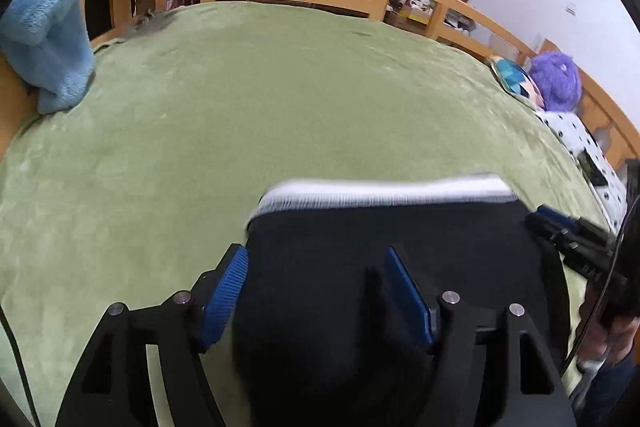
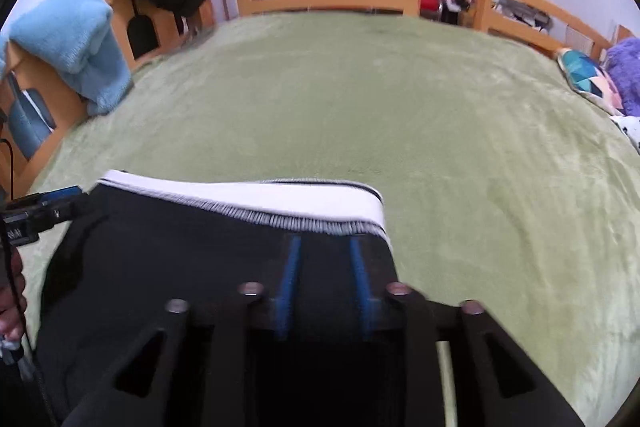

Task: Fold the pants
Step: 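Release the bundle and pull both tools back from it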

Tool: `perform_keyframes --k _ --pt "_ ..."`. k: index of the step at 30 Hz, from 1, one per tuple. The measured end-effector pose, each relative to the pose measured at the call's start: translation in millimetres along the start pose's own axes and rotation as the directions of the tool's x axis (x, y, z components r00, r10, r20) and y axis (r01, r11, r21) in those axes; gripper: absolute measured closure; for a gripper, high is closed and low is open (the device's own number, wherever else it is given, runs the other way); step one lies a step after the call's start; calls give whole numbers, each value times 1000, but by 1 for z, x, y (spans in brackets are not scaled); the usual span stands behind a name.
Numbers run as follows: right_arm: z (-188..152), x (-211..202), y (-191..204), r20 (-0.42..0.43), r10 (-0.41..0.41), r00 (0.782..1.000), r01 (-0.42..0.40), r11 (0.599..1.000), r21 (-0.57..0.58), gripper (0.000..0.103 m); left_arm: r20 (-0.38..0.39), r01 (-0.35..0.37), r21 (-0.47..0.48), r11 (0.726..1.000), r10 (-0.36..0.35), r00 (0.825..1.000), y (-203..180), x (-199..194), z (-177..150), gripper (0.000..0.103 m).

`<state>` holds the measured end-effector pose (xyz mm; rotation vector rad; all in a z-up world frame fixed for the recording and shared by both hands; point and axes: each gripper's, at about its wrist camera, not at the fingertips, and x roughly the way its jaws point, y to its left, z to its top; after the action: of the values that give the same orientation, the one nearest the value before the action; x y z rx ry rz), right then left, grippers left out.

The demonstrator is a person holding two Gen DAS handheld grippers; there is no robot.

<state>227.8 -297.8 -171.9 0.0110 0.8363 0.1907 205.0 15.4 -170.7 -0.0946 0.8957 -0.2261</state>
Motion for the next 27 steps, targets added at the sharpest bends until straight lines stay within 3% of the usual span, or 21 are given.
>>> perform_keyframes --k 5,7,11,15,17,20,23,27 --pt "-44 -42 1 17 43 999 -43 998 36 59 -70 45 -32 998 -47 996 7 -7 -45 32" --pt "-67 -40 4 -16 -11 1000 11 1000 25 59 -75 33 -43 999 -36 997 4 2 -57 20" --pt "-76 -41 0 -52 -53 997 58 994 88 58 -175 79 -185 980 -112 978 17 0 -56 23" --pt "-78 -83 -5 -40 -106 994 111 982 154 58 -79 26 -99 995 -33 996 4 -51 -57 23" --pt "-78 -106 -4 -23 -123 992 125 979 164 57 -68 14 -80 997 -20 998 -6 -69 -57 23" --pt "-71 -141 2 11 -152 988 148 972 184 43 -33 1 -63 998 -3 999 -27 -102 -57 22" --pt "-67 -169 11 35 -144 989 135 972 194 39 9 -56 -33 998 56 998 -49 -135 -58 22" --pt "-65 -207 29 65 -163 985 150 975 163 36 36 -45 0 999 45 998 -73 -168 -64 19"
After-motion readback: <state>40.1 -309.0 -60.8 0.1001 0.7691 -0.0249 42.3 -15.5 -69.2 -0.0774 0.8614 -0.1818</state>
